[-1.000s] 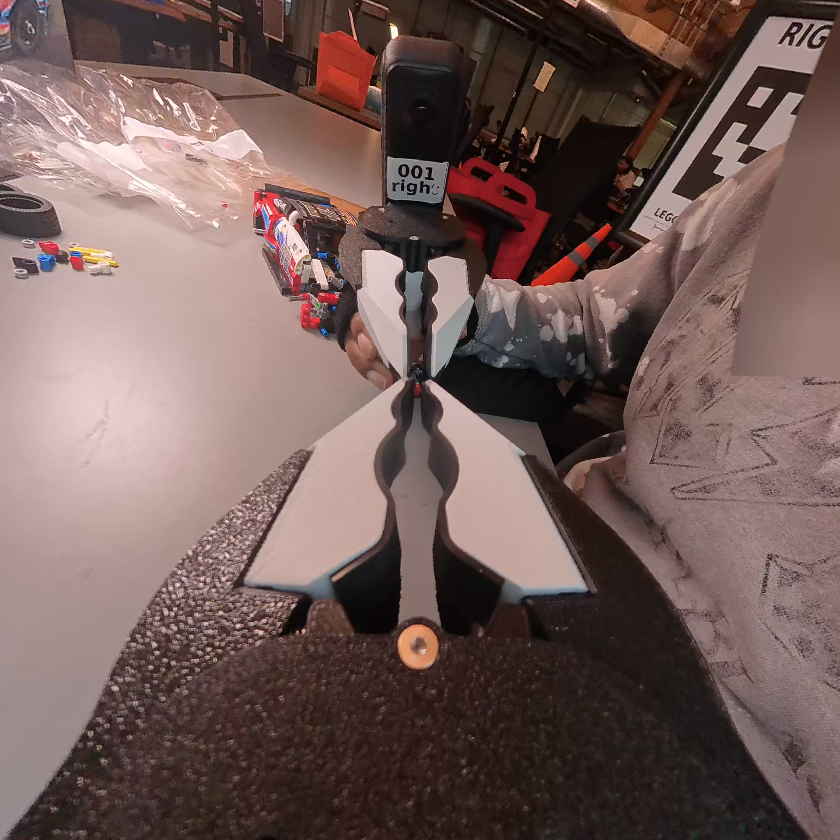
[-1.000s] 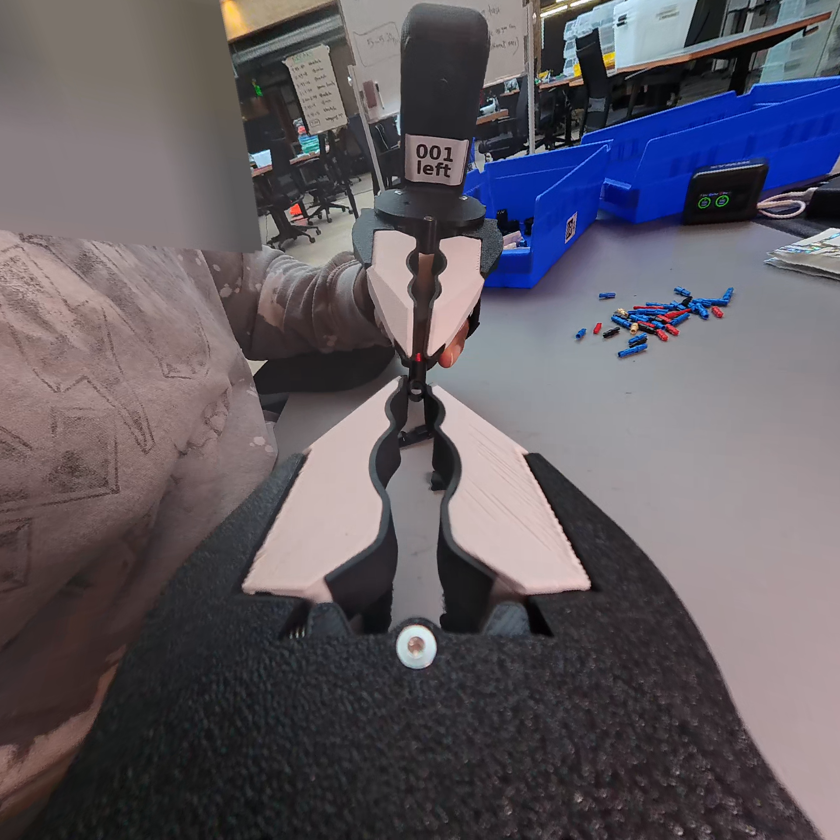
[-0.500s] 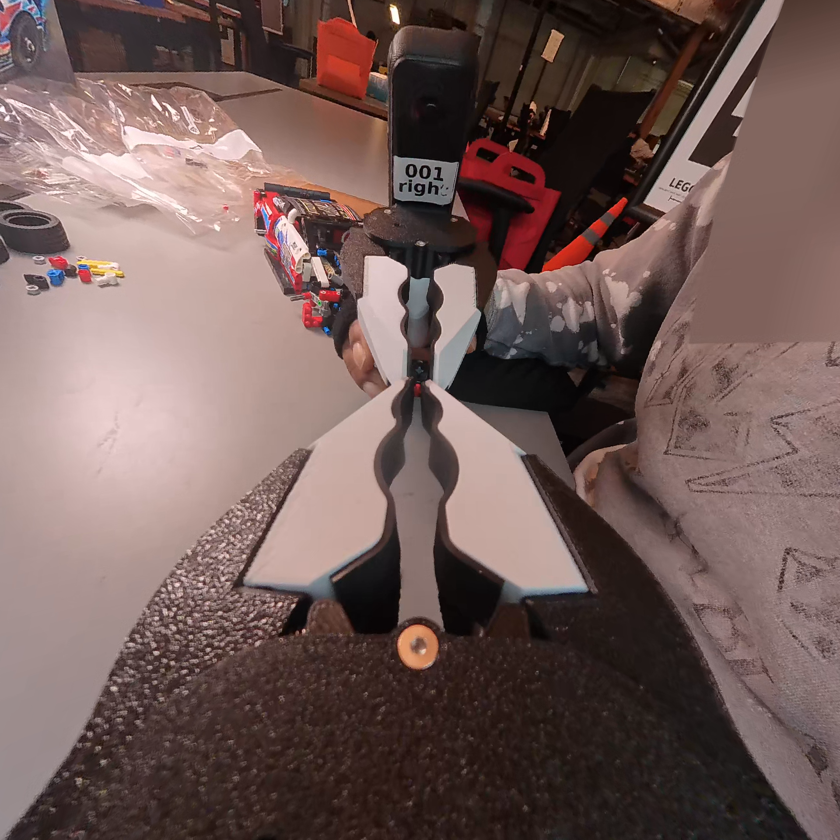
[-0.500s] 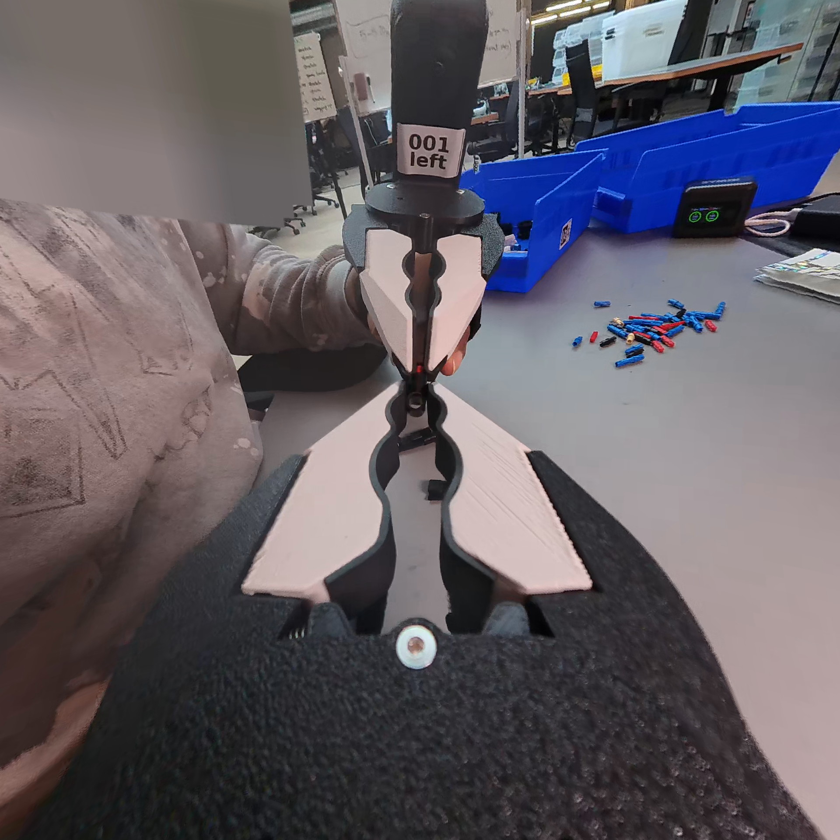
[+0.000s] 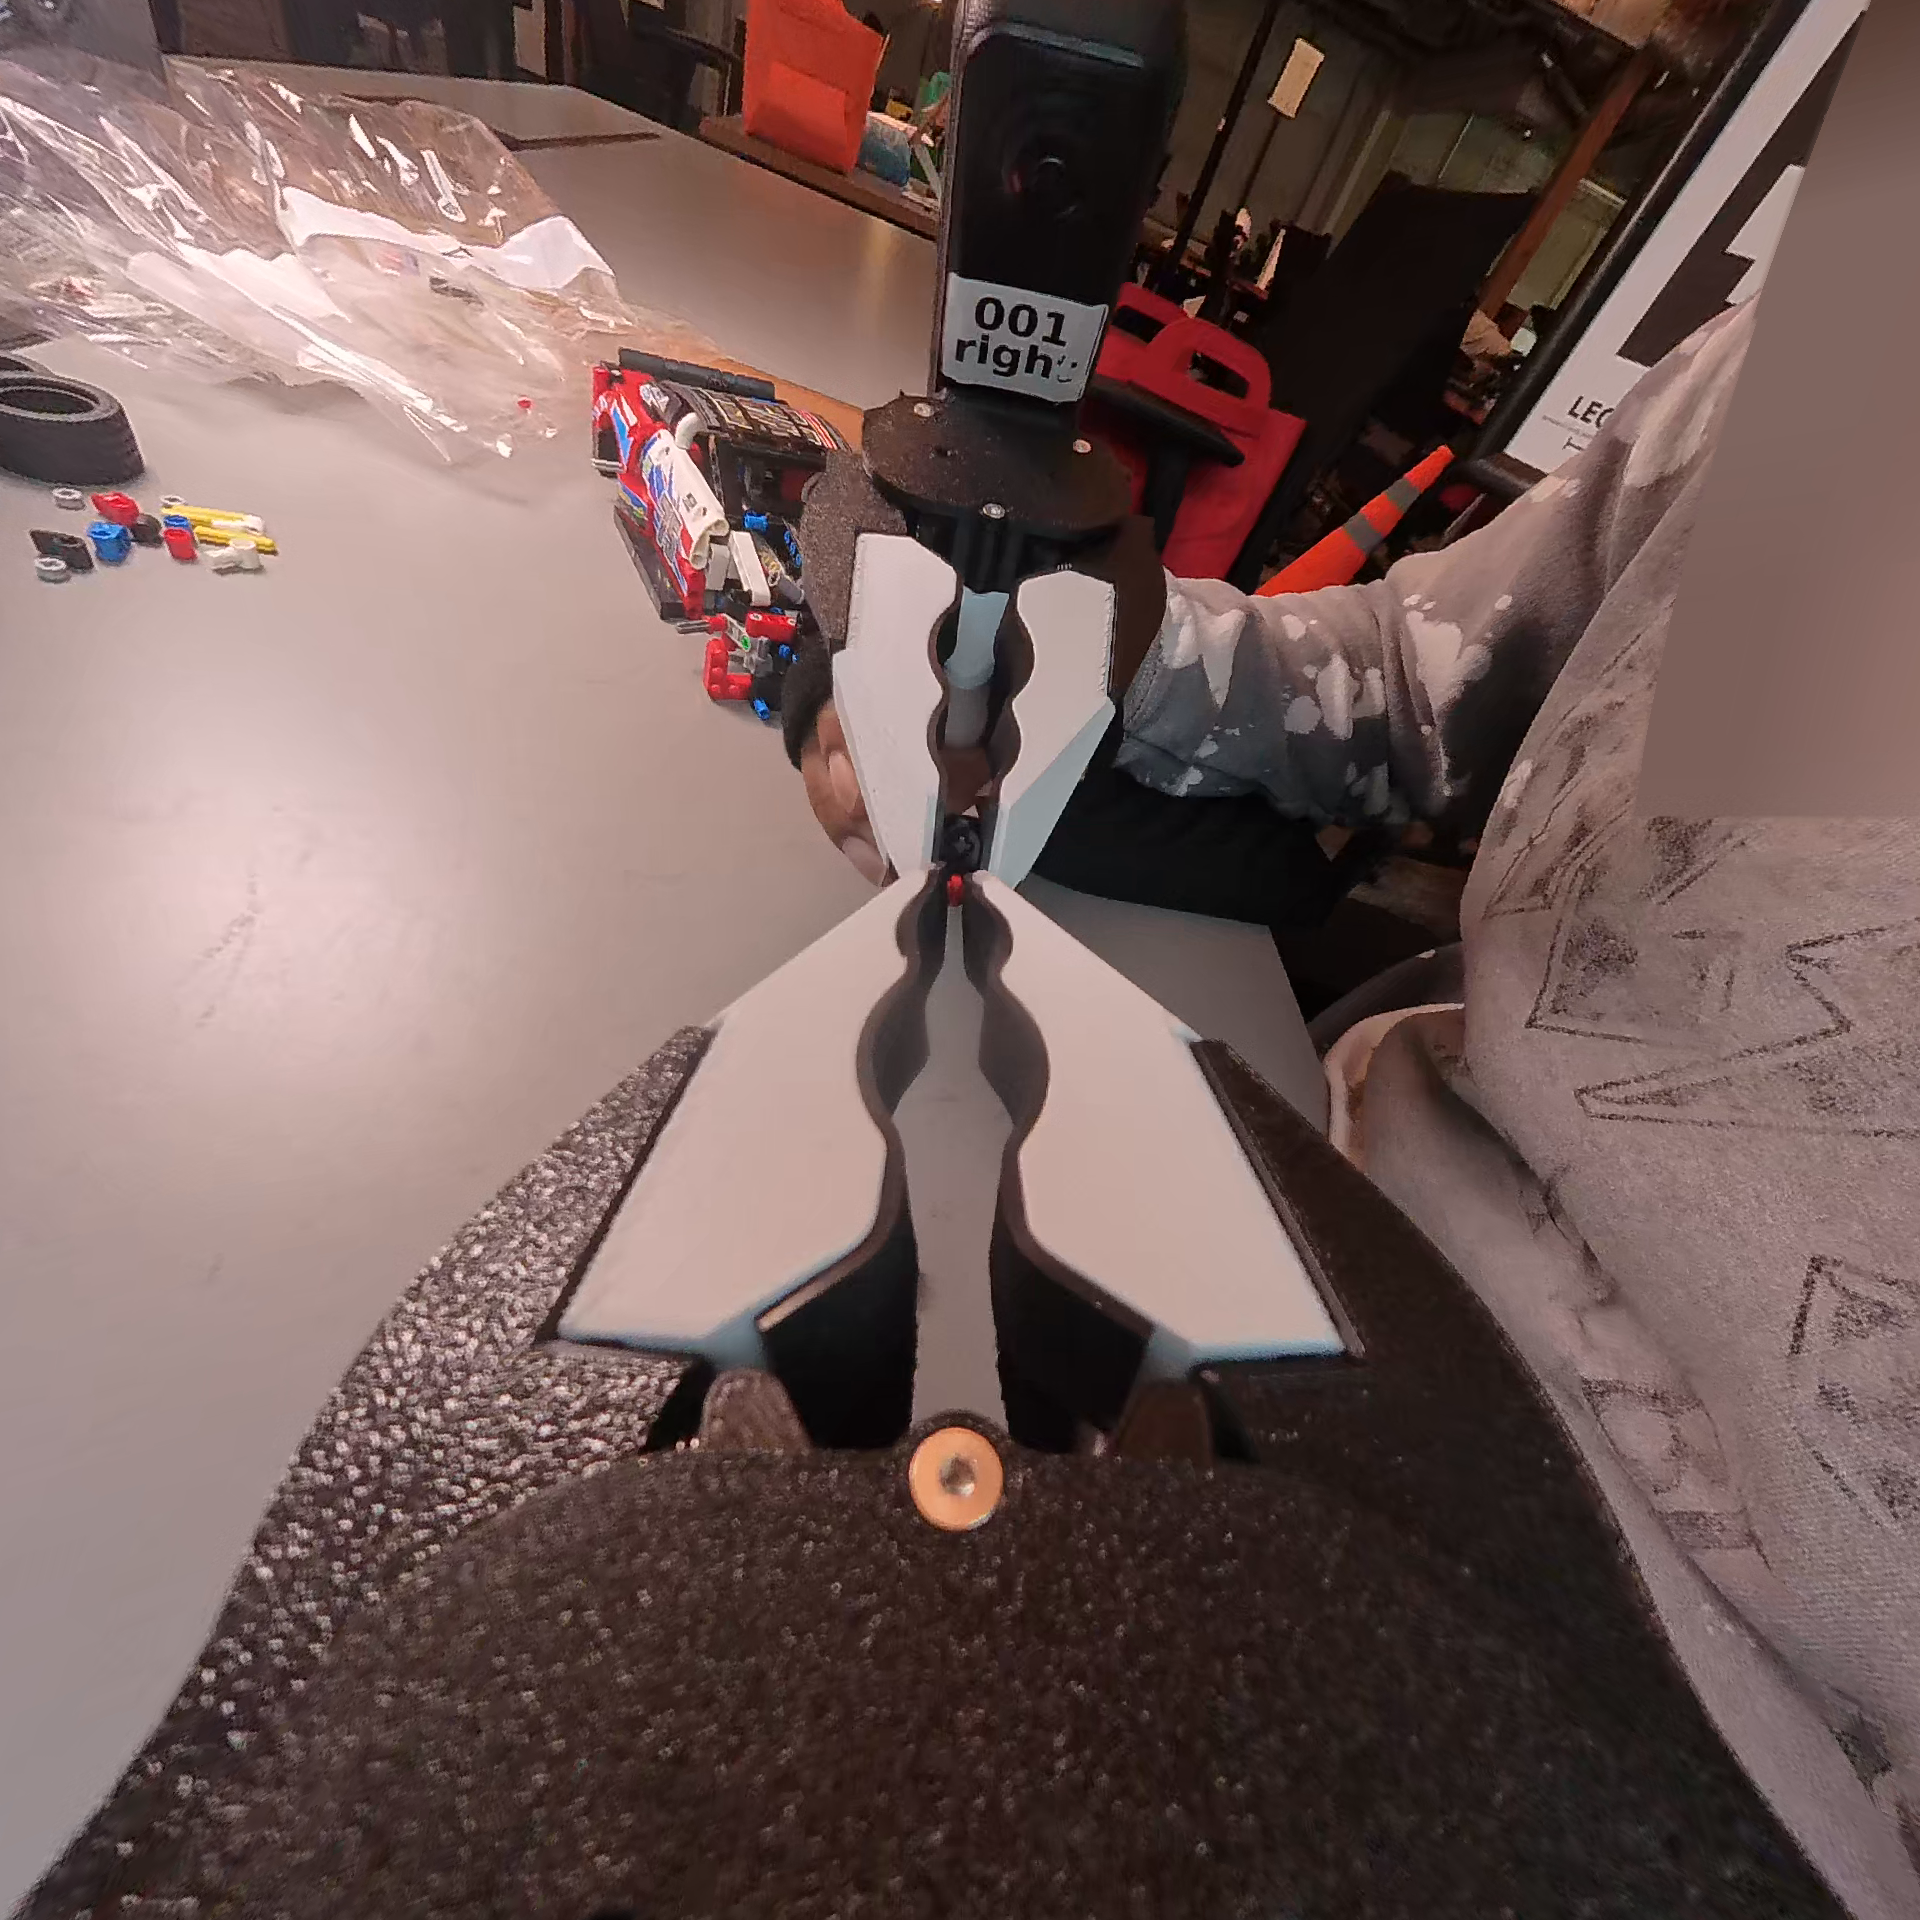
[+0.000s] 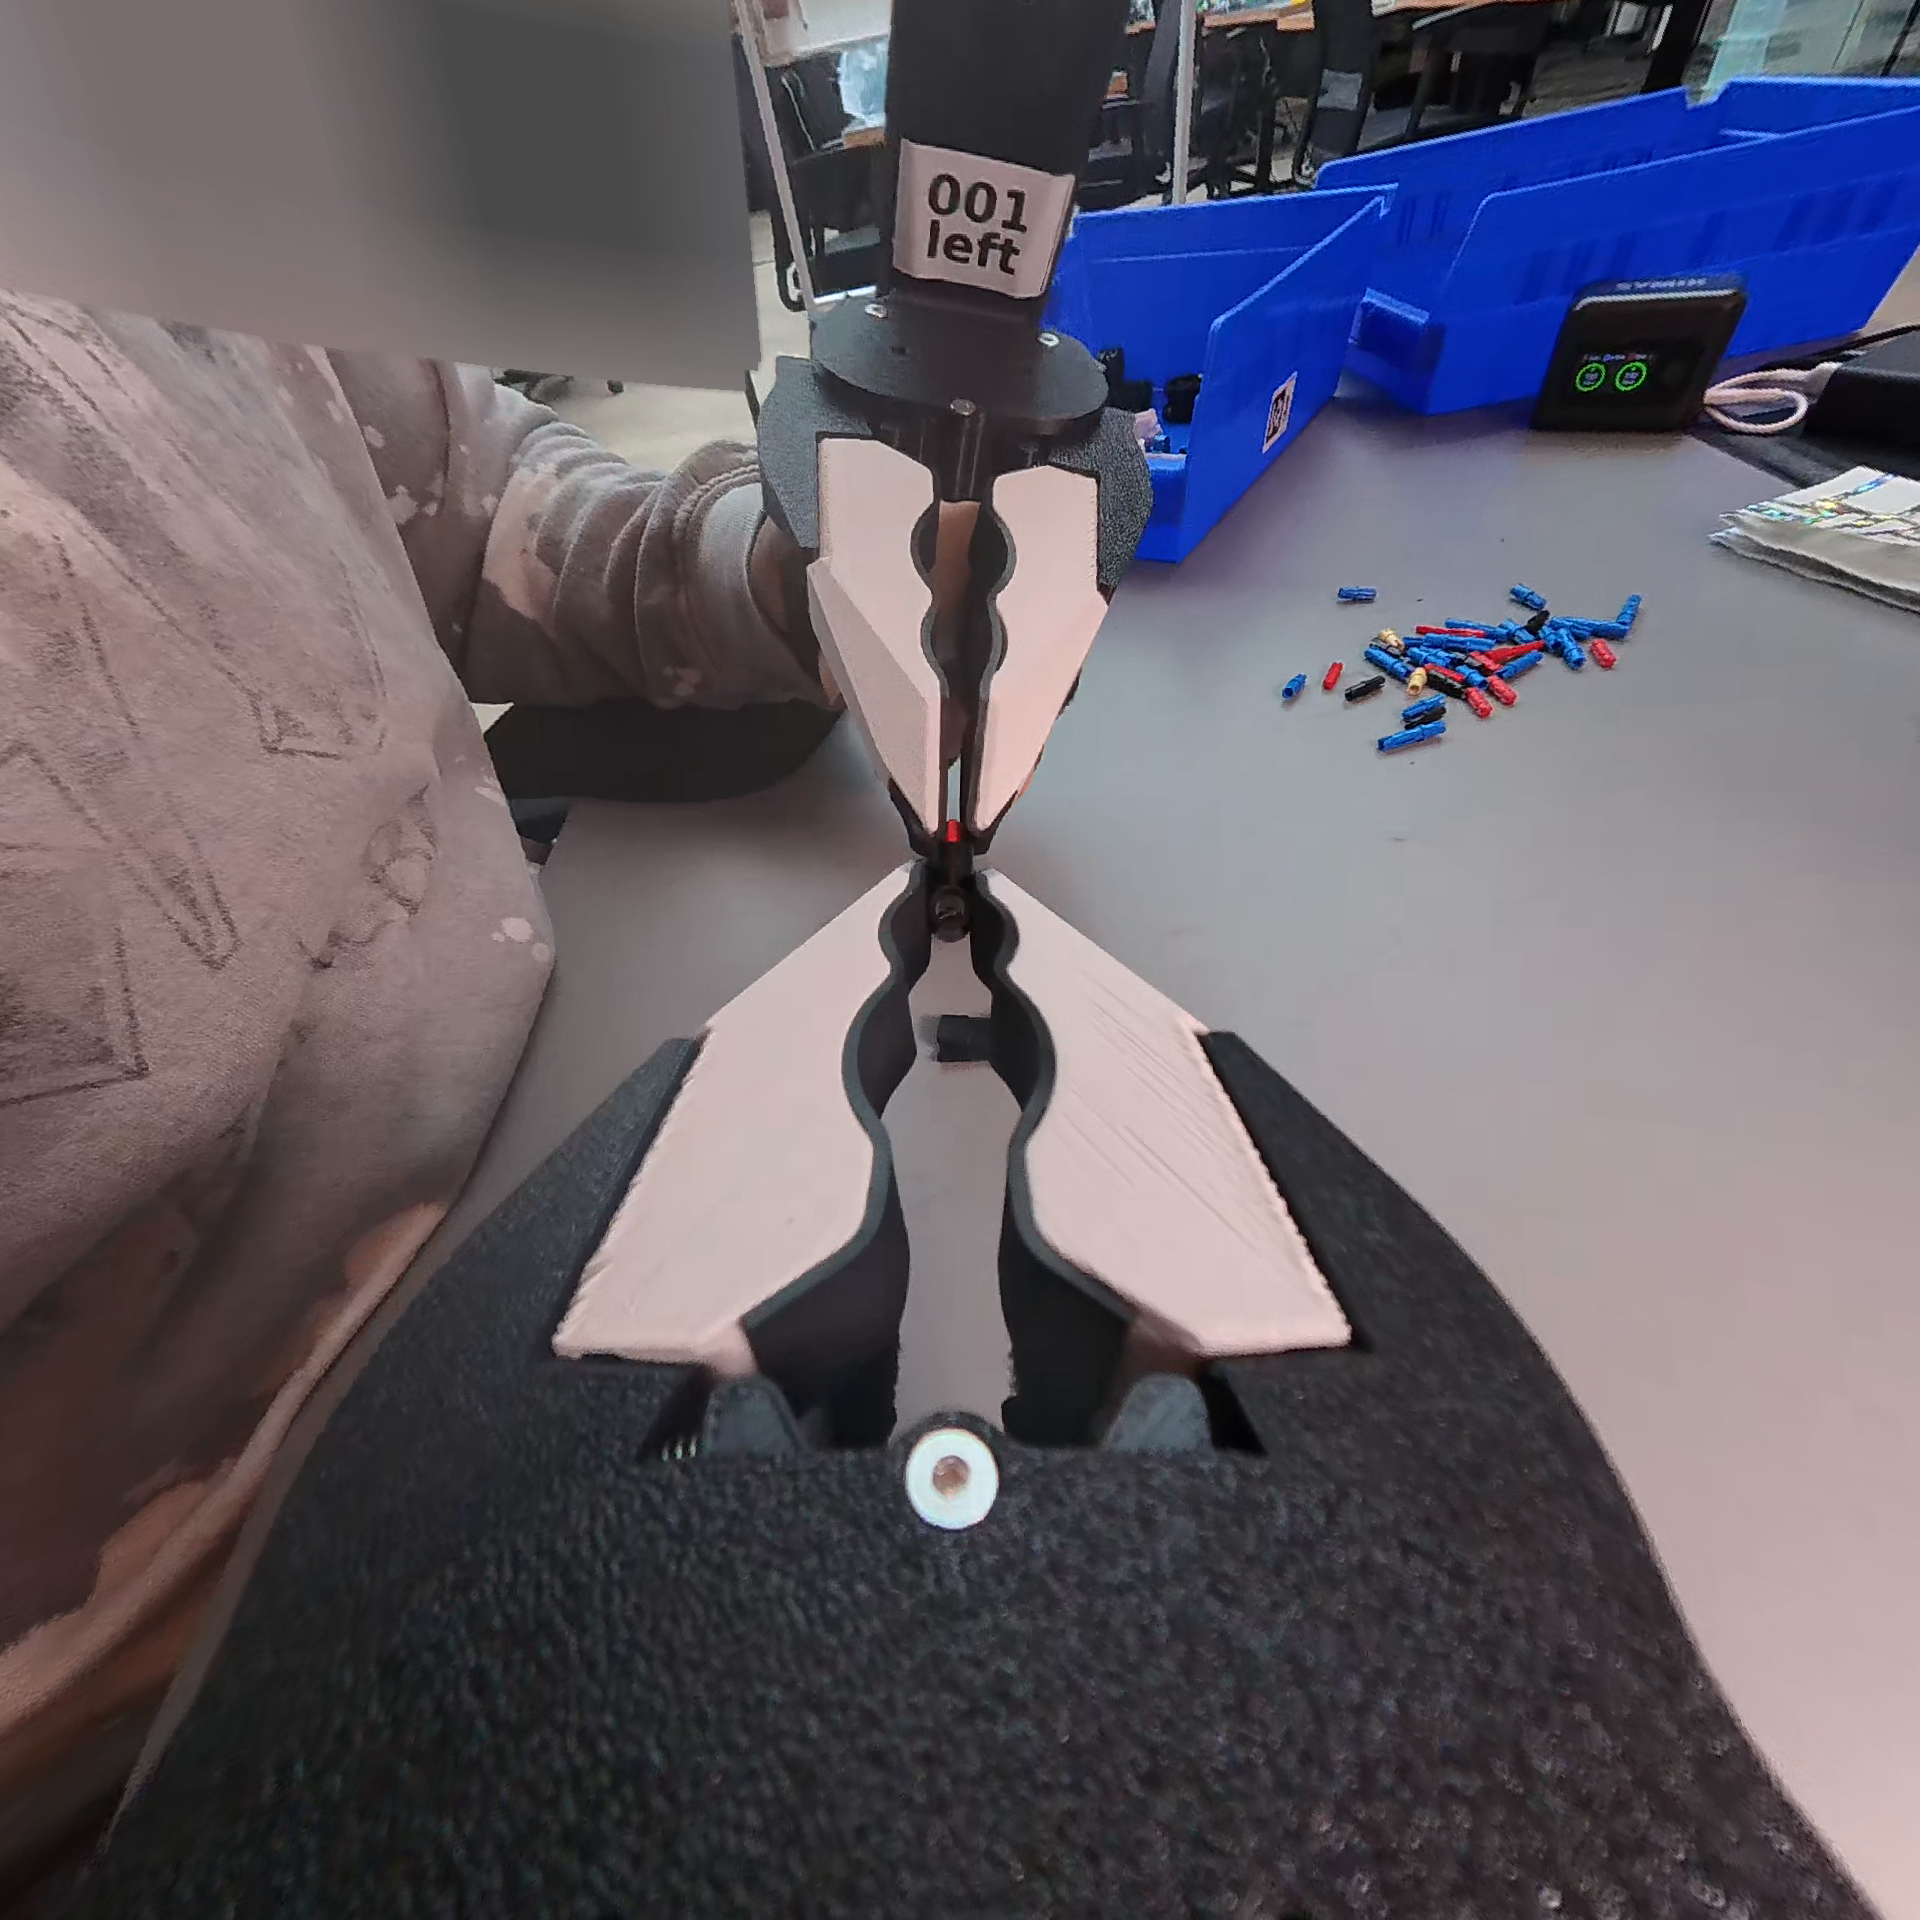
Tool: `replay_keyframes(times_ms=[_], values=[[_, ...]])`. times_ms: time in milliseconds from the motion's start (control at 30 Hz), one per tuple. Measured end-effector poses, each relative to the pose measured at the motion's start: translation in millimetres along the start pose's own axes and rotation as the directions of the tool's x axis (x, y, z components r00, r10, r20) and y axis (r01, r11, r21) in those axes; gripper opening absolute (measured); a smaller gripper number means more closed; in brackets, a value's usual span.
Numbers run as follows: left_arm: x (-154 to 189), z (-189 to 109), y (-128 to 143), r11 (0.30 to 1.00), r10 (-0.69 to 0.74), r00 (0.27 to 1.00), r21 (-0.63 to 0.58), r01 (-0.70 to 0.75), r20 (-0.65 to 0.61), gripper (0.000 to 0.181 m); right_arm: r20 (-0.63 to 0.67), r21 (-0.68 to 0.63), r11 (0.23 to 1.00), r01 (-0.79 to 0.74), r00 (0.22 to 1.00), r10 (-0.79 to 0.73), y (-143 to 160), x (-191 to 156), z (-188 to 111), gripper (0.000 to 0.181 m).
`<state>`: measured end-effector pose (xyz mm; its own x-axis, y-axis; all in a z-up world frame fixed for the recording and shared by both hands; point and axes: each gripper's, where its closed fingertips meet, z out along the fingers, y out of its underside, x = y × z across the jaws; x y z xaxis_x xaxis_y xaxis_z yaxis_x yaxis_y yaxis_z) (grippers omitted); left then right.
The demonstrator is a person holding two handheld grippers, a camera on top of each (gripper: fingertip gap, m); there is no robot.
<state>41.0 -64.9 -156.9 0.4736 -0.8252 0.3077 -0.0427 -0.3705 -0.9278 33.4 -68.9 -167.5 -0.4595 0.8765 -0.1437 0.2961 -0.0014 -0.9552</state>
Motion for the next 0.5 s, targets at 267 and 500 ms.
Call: replay_keyframes(times_ms=[267,500], values=[[0.1,-0.1,-4.9,1.0,0.004,1.0,0.012,-0.004,0.003,0.0,-0.007,0.015,1.0,-0.022,1.0,0.023,-2.4,0.6,-4.4,0.006],[-1.4,9.4,14.1,0.998,0.031,0.999,-0.048,-0.03,0.013,0.0,-0.034,0.03,0.999,0.037,0.999,-0.036,-13.2,1.8,-2.6,0.006]])
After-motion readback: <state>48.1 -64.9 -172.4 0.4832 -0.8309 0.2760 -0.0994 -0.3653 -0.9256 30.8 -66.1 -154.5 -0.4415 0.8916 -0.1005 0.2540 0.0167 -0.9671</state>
